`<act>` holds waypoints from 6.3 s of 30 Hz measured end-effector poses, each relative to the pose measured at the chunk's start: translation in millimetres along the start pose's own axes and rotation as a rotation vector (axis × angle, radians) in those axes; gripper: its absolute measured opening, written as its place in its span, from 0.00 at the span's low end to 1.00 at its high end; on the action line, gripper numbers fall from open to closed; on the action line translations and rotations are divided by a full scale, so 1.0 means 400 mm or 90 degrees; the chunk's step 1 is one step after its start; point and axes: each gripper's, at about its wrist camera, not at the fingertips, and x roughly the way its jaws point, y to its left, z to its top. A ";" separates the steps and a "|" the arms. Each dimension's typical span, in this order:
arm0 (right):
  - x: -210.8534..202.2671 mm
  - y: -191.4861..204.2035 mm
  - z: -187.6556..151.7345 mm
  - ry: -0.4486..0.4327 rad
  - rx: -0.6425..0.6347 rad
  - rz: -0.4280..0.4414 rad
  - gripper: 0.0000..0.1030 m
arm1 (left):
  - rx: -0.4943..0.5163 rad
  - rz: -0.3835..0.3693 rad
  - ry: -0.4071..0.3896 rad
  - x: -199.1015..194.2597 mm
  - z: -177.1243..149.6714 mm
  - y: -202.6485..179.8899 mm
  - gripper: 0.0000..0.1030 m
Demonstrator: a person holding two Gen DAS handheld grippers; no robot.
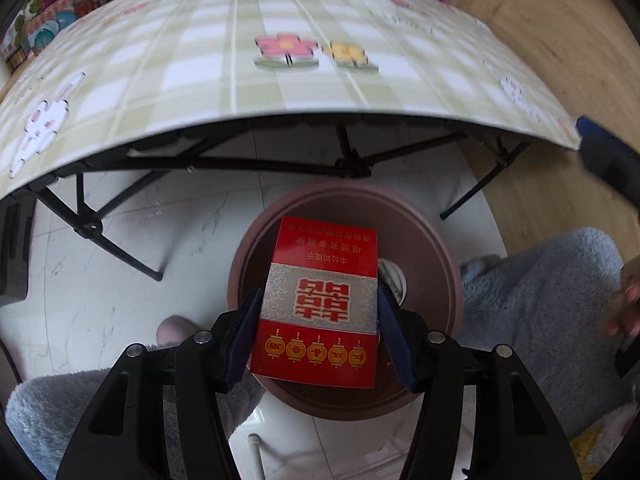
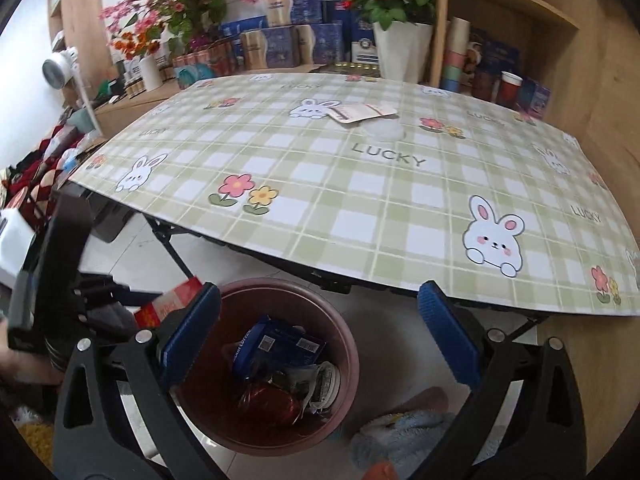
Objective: Collect trash
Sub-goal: 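Lower the red gift box into the bin and open the left tool, then move both tools from the bin back over the table, then grasp the clear round lid with the right tool while the left tool grasps the white card, then carry the lid and white card toward the bin with both tools, then open the right tool to drop the clear lid into the bin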
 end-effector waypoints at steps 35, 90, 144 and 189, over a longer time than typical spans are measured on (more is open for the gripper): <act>-0.006 -0.088 0.007 -0.015 0.071 -0.023 0.95 | 0.004 0.074 -0.308 -0.244 0.058 0.027 0.94; 0.576 -0.199 0.463 0.089 -0.068 -0.004 0.80 | 0.001 0.065 -0.326 -0.138 0.522 0.140 0.94; 0.458 -0.418 0.408 -0.088 0.249 -0.014 0.65 | 0.120 0.026 -0.139 0.156 0.843 -0.017 0.48; 0.319 0.061 -0.114 0.218 -0.048 0.145 0.65 | -0.088 0.011 -0.272 -0.354 0.104 0.086 0.52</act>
